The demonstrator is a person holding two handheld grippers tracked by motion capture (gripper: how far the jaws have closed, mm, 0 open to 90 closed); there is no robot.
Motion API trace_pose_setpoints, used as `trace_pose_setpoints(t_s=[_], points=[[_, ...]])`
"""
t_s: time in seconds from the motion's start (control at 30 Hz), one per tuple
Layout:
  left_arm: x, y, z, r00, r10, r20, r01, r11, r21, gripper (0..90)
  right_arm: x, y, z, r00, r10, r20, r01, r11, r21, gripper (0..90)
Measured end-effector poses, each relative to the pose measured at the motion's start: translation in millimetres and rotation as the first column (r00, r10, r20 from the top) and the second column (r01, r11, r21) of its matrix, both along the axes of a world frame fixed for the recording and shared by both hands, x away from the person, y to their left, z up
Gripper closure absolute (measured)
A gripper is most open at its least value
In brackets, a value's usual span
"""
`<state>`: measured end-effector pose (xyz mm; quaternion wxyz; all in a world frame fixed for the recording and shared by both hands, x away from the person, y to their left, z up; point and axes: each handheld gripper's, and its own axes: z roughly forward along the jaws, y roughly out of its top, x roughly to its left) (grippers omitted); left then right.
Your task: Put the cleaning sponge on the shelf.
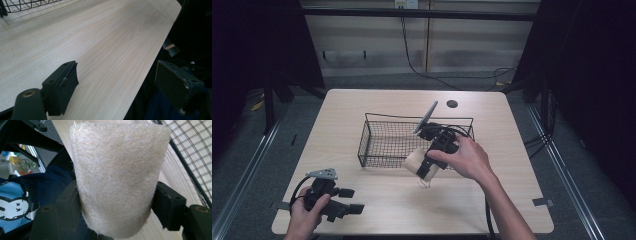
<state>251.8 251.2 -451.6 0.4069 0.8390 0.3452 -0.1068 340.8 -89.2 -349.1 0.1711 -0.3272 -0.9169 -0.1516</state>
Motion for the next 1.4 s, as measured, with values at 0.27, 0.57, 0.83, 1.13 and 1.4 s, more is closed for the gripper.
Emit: trace_pose_setpoints(t_s=[0.27,0.57,0.83,1.13,1.4], points=[[0.0,0.1,0.1,1.0000,0.000,0.000,0.000,1.0000,0.000,18.1,7.9,-12.5,6.9,0.9990,-0.044,0.007,0.044,0.999,-0.003,30.4],[0.2,-0.3,-0.3,1.0000,-0.002,0.000,0.002,1.0000,0.001,18.1,13.4,-27.0,18.0,0.9908,-0.134,0.022,0.134,0.991,0.003,30.4],[0.0,-0.6,-0.4,1.0000,-0.001,-0.001,0.001,1.0000,0.004,18.1,21.0,-42.8,24.8,0.9785,-0.200,0.050,0.201,0.980,-0.012,30.4],[-0.1,-0.4,-0.3,0.9999,-0.010,0.007,0.010,0.9999,0.007,18.1,31.6,-61.2,23.9,0.9496,-0.306,0.070,0.308,0.951,-0.023,30.4],[-1.9,-1.5,0.0,0.9996,-0.018,0.023,0.018,0.9998,-0.003,18.1,41.4,-78.0,17.3,0.9101,-0.408,0.071,0.411,0.911,-0.030,30.4]])
